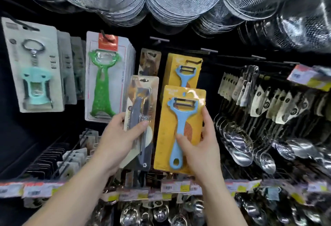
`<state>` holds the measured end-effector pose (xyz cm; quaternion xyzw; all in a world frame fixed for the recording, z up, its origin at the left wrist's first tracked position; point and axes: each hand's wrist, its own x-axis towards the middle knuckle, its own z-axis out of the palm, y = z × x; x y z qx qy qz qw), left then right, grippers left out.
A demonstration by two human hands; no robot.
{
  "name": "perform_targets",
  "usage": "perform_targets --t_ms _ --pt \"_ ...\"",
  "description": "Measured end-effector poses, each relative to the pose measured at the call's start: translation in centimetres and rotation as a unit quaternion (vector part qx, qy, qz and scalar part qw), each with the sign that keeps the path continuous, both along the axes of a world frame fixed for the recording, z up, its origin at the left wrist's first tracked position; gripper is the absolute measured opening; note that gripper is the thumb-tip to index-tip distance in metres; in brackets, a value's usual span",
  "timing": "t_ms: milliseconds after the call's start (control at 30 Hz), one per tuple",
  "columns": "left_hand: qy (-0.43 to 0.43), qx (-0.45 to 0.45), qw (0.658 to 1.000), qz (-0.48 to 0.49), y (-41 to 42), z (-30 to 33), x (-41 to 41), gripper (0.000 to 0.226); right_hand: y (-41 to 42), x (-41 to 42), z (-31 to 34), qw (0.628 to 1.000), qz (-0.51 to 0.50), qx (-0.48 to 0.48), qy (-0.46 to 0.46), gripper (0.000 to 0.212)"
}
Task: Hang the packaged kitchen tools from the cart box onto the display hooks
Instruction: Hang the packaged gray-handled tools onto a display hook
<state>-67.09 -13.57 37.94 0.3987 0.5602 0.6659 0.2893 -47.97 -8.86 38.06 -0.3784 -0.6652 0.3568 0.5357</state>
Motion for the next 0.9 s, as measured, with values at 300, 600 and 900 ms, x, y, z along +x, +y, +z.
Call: perform_targets --t_ms 300,600,900 --pt "0.008 0.052 0.999 0.004 0.6 2.2 1.7 0.041 2.5 1.5 3.0 0.996 0.028 0.082 0.005 0.077" --pt "-0.037 0.088 0.995 0.030 0.2 3.5 3.3 0.045 5.2 2.4 5.4 0.996 0.031 0.081 0.021 0.077" --pt "-0.035 0.087 0.995 0.042 0.2 3.3 3.8 0.045 6.6 2.3 5.9 0.996 0.038 0.074 0.013 0.076"
